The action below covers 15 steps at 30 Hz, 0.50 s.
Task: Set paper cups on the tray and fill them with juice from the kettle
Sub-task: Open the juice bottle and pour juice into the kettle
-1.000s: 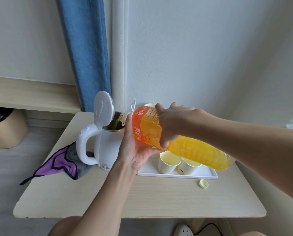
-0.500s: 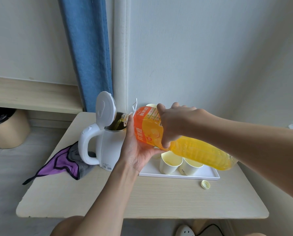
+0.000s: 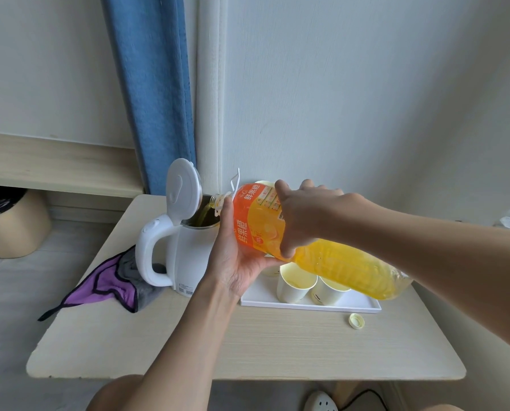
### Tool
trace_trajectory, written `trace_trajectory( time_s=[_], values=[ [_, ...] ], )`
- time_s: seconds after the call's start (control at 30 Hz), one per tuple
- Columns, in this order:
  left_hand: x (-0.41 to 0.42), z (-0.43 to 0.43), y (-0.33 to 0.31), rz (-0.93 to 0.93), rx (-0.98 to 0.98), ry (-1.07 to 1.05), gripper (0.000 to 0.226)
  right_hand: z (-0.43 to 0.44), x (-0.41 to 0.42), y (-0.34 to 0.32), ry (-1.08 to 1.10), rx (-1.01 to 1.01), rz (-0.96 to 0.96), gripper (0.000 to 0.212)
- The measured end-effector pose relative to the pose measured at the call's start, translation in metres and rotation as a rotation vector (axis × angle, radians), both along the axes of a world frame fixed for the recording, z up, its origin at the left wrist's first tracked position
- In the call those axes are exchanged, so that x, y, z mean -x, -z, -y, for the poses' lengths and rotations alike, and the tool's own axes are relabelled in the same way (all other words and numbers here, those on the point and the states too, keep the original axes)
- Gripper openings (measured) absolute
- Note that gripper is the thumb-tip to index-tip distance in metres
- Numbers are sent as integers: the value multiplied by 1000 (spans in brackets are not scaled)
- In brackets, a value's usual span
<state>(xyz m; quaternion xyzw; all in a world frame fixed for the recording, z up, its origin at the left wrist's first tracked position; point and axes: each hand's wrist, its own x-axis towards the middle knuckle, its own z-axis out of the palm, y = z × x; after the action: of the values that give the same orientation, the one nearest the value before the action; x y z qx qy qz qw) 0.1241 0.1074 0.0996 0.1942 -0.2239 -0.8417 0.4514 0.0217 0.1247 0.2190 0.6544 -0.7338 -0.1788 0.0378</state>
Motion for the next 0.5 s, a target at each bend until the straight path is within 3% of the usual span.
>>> trace_trajectory(
  time_s=[0.3,0.5],
  values=[
    [-10,3,-14,214,55,28,77,-13,17,18,7,102,247,108],
    [-14,-7,-28,459,201,-14,77,-38,33,44,79,202,590,101]
  ],
)
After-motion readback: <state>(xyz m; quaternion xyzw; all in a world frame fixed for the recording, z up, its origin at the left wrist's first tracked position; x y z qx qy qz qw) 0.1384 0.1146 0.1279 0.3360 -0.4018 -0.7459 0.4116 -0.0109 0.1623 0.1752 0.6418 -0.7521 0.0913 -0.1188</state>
